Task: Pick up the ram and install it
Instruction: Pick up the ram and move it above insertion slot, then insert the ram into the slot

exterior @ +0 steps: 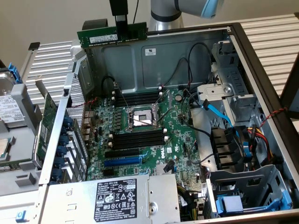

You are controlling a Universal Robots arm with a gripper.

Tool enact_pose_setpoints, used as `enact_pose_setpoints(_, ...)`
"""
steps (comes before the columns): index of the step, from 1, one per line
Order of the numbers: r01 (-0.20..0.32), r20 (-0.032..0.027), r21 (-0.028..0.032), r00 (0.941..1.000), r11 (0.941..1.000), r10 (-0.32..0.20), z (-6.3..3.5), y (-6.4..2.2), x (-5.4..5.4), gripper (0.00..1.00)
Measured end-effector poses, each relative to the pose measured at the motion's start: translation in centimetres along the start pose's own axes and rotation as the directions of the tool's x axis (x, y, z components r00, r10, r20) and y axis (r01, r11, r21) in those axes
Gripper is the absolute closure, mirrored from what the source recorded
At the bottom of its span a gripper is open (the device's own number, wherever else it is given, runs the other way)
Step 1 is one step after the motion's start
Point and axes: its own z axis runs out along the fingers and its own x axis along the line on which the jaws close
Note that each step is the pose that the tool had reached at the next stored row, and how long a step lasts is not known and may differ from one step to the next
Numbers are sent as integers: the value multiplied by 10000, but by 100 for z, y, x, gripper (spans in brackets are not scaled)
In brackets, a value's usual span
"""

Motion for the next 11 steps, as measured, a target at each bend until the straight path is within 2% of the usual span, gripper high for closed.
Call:
enact_pose_setpoints(5,-4,1,1,10000,10000,4,89,-99,10,87)
enact_pose_setpoints(11,-176,5,12,9998,9998,176,197,-126,21,87)
